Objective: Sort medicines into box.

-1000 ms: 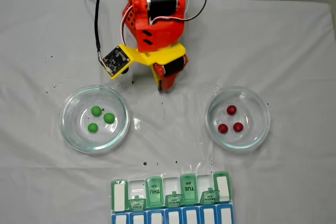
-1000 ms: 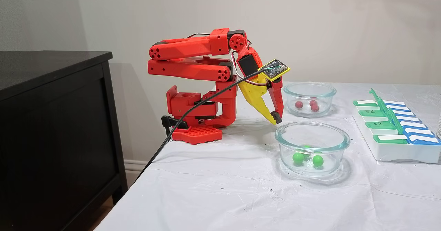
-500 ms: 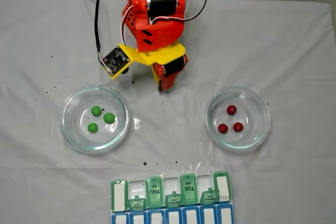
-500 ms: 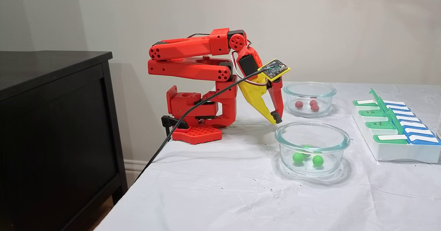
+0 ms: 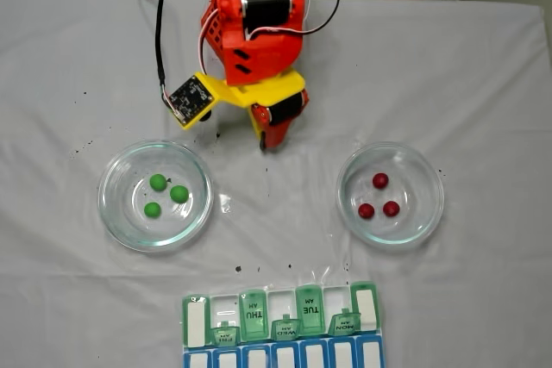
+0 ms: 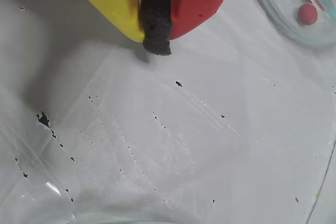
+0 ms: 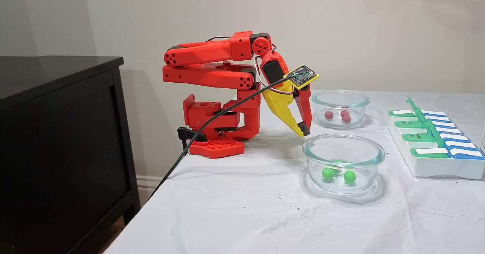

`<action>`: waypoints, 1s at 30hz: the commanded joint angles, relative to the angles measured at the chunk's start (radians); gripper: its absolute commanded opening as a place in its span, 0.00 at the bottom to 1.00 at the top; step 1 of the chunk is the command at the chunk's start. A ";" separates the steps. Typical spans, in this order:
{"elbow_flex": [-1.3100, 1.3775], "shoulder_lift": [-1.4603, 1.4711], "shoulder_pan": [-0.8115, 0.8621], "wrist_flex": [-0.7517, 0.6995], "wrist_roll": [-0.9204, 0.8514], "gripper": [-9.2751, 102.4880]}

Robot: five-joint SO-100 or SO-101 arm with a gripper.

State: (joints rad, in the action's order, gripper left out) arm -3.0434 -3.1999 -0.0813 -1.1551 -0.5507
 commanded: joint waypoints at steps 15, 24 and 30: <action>0.583 0.092 -0.218 -0.140 -0.193 0.08; 1.514 0.765 -0.336 -0.502 -0.233 0.08; 1.571 0.744 -0.402 -0.502 -0.244 0.08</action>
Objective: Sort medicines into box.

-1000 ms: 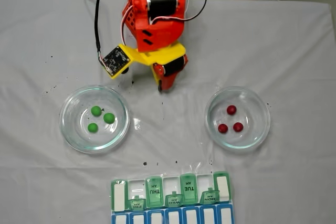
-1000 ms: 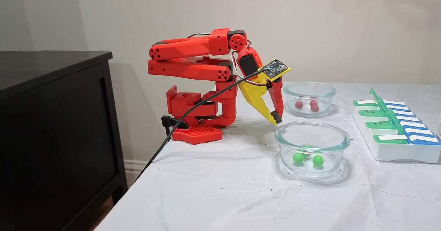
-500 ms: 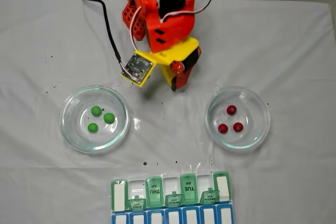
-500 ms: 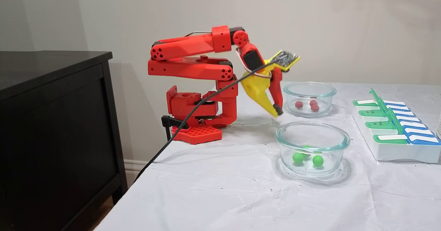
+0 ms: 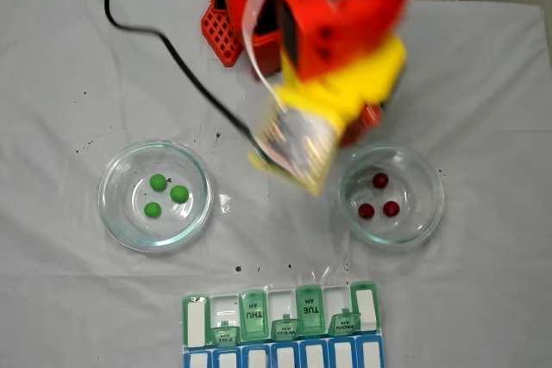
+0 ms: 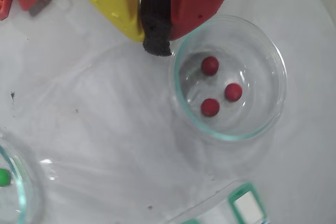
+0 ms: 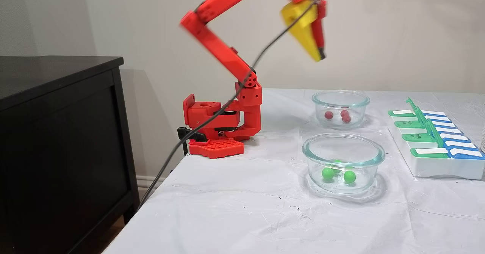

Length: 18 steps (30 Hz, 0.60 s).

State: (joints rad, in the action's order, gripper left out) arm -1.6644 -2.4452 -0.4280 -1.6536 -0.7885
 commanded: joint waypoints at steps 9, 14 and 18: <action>0.101 0.080 -0.178 0.009 -0.015 0.08; -0.143 0.049 -0.264 0.092 0.029 0.08; -0.316 -0.094 -0.324 0.178 0.066 0.08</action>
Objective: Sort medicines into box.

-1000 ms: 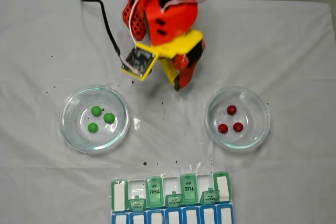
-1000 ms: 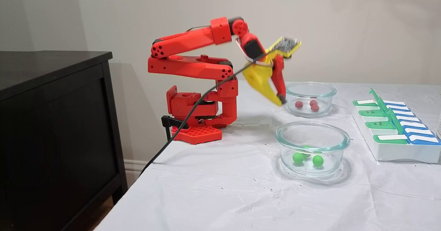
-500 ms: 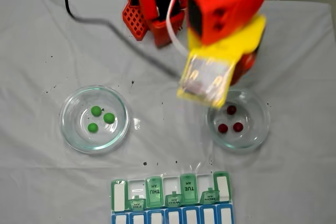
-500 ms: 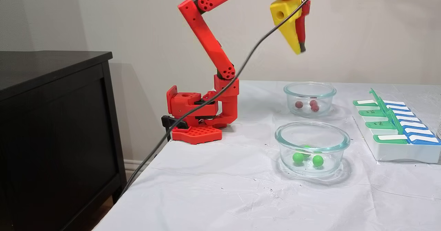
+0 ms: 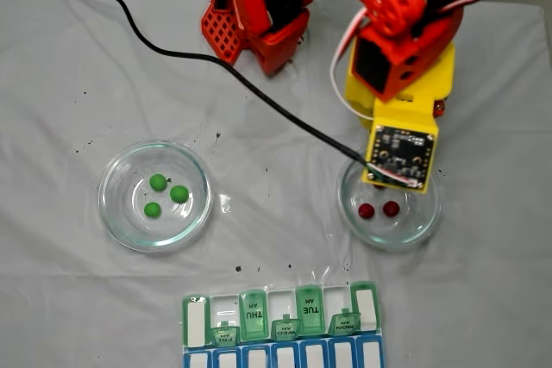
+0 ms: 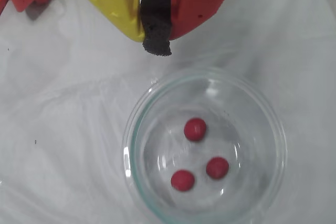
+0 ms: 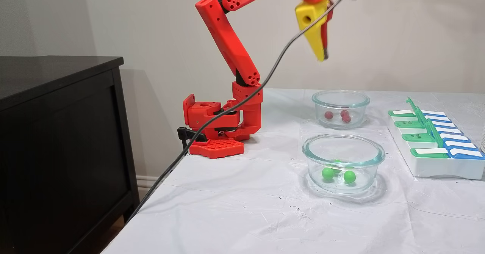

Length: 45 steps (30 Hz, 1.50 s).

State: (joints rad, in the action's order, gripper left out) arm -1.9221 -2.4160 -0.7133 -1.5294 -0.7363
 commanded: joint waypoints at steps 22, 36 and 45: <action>-0.109 -0.095 0.066 0.213 -0.037 0.08; -0.133 -0.040 0.044 0.285 -0.074 0.26; -0.147 0.031 0.060 0.387 -0.049 0.25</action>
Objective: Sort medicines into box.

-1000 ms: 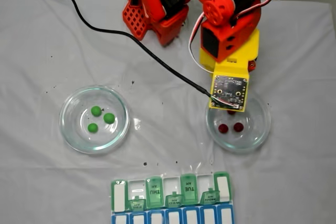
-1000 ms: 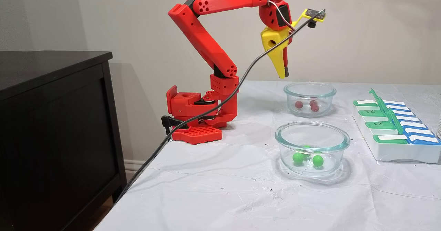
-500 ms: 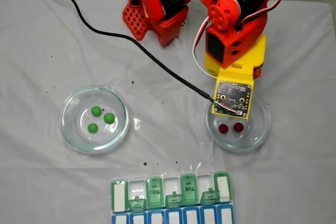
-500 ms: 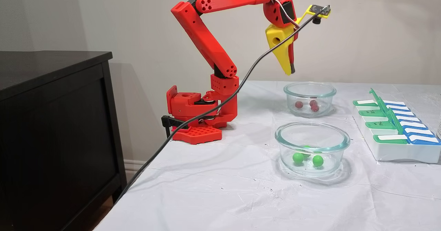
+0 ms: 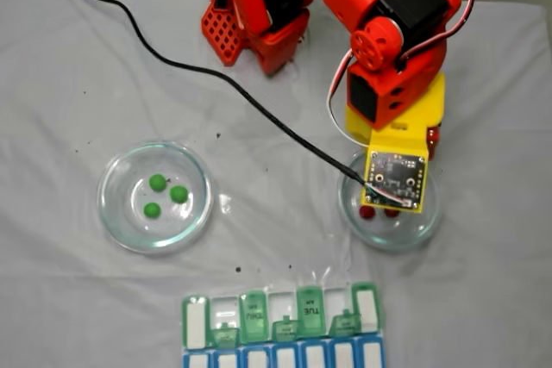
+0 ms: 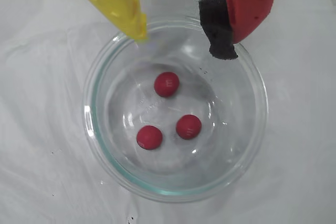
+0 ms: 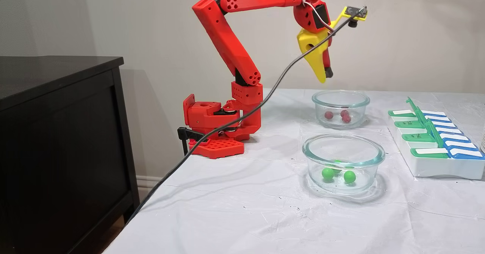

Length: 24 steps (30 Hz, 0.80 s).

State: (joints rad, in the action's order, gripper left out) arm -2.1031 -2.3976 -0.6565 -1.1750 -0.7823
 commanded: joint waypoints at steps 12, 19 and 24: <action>0.060 0.129 -0.025 0.074 -0.081 0.27; 0.014 0.169 -0.058 0.115 -0.048 0.29; 0.009 0.196 -0.064 0.117 -0.034 0.29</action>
State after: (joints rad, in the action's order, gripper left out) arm -2.1169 -2.1936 -0.7072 -1.0769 -0.8176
